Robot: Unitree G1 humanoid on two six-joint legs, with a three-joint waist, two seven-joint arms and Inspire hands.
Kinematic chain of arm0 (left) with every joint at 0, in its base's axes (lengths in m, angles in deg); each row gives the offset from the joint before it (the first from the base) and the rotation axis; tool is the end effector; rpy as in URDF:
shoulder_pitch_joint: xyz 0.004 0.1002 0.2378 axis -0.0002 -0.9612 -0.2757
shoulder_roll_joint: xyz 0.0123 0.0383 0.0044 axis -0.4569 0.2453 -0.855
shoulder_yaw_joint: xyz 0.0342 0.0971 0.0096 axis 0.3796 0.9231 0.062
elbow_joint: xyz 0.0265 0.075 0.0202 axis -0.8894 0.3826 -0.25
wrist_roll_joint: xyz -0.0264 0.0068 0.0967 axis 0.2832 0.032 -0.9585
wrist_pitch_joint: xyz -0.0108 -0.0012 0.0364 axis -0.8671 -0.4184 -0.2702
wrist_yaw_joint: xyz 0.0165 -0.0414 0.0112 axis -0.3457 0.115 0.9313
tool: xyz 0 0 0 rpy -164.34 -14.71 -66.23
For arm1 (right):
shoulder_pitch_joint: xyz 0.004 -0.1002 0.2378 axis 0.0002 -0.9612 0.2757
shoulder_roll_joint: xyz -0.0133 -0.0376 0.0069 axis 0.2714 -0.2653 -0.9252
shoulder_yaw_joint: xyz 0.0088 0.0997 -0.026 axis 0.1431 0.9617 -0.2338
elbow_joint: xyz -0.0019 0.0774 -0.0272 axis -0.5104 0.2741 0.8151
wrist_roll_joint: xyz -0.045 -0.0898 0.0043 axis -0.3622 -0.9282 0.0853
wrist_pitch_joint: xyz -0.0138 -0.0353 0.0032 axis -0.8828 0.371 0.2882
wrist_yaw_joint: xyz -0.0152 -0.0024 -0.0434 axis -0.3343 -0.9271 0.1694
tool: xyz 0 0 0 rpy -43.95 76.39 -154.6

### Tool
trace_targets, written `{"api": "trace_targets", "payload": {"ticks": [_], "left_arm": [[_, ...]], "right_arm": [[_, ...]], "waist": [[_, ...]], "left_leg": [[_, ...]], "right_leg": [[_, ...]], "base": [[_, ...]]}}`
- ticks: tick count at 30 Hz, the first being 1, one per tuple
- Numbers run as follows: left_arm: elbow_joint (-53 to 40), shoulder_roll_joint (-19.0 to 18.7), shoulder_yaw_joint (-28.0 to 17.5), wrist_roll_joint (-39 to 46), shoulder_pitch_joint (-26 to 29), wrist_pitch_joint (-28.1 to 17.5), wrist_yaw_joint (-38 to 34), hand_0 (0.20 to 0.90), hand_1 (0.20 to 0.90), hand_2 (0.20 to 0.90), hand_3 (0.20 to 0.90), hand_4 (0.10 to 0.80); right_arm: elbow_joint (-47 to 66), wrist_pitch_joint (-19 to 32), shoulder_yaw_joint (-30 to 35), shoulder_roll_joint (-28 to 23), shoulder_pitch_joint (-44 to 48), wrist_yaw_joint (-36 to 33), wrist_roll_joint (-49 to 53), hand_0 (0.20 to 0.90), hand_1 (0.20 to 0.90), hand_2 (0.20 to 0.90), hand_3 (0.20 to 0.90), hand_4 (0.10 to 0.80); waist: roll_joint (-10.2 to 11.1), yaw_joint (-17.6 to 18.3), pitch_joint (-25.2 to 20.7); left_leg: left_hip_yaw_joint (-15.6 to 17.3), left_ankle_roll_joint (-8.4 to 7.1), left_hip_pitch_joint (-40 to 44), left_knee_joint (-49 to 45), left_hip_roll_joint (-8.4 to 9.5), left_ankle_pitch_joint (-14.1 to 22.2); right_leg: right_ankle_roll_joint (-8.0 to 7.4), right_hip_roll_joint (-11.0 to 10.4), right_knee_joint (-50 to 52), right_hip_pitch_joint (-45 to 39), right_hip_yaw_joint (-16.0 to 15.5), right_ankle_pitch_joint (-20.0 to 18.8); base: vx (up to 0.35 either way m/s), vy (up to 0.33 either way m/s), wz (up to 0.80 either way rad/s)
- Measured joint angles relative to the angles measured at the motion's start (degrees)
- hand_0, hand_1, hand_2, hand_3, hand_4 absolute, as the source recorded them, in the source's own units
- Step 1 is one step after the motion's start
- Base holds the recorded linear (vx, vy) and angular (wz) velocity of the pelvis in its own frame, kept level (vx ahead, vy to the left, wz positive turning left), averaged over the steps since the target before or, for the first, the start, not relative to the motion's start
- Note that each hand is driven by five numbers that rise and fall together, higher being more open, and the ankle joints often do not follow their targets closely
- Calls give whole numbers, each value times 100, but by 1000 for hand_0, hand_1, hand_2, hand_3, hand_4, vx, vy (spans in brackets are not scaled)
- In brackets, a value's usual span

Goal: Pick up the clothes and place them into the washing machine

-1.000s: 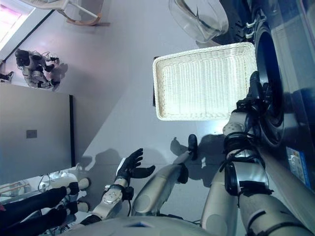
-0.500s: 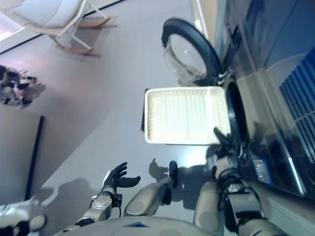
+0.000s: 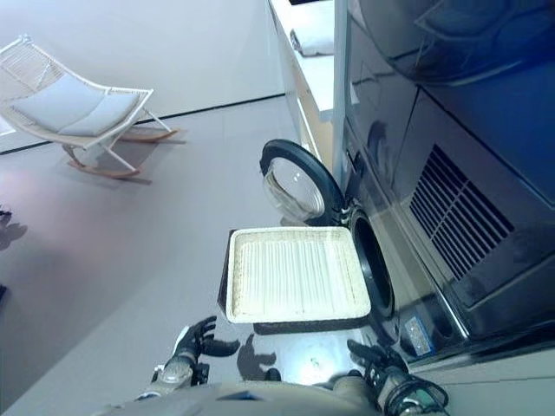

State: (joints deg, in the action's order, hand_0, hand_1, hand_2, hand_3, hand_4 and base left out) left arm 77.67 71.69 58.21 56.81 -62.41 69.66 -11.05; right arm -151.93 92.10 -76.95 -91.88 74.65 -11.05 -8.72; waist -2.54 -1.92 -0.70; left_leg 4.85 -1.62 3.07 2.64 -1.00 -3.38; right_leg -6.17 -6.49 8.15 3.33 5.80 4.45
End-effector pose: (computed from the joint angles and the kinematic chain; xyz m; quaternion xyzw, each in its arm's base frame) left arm 0.0730 0.1919 -0.1203 0.1035 0.5101 0.0687 0.8511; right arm 0.0581 -0.2084 -0.1225 0.0955 0.5449 -0.2248 0.8021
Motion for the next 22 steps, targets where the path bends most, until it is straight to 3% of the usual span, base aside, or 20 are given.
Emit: {"api": "trace_targets", "payload": {"ticks": [5,22], "left_arm": [[99,-49,-42,-134,-110,123,181,900,900,900,900,800],[192,-114,-116,-262,-246,207,457,900,900,900,900,800]], "right_arm": [[-55,-11,-8,-15,-88,-9,-600,900,900,900,900,800],[-43,-99,0,2,-189,63,-637,900,900,900,900,800]], "waist": [[99,-11,-129],[231,-11,-379]], "left_leg": [[-42,-20,192,63,0,28],[-115,-4,363,71,28,19]], "right_leg": [[-4,-9,-19,-184,-48,33],[-4,-72,-71,-428,-213,33]], "base": [[51,-23,4],[12,-8,2]]}}
